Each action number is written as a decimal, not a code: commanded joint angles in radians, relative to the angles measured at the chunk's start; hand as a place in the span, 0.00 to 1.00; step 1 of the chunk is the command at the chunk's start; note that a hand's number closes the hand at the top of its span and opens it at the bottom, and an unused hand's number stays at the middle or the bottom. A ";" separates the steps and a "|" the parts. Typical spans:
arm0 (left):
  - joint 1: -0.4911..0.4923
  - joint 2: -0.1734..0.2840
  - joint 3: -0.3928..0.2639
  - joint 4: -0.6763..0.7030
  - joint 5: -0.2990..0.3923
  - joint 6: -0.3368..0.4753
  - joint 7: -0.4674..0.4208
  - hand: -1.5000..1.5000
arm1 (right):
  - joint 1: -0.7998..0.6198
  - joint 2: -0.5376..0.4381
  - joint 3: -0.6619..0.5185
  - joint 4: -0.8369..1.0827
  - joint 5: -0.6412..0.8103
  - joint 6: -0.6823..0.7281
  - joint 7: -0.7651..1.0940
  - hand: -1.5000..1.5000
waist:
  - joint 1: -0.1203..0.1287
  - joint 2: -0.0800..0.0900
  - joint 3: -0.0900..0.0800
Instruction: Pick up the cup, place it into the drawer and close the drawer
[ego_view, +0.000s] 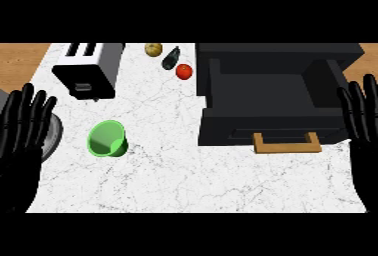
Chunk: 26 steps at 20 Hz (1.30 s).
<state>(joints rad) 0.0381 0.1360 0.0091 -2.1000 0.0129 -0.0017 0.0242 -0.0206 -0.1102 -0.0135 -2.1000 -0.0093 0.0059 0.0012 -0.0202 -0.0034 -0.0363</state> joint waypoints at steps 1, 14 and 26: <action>0.045 -0.022 -0.004 0.029 0.014 -0.020 -0.084 0.00 | -0.007 0.000 0.022 -0.065 0.018 -0.015 0.083 0.00 | 0.019 0.002 0.035; -0.168 -0.114 0.029 0.214 0.101 0.074 -0.014 0.00 | -0.011 0.014 0.002 0.065 -0.119 0.097 0.038 0.00 | 0.020 0.003 0.036; -0.231 -0.105 0.014 0.339 0.095 0.110 -0.066 0.00 | -0.040 0.026 -0.021 0.087 -0.138 0.106 0.062 0.00 | 0.019 0.003 0.036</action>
<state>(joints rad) -0.1607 0.0171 -0.0067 -1.8165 0.1010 0.1175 -0.0309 -0.0485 -0.0657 0.0144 -2.0467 -0.1017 0.0789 0.0820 -0.0010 -0.0004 -0.0002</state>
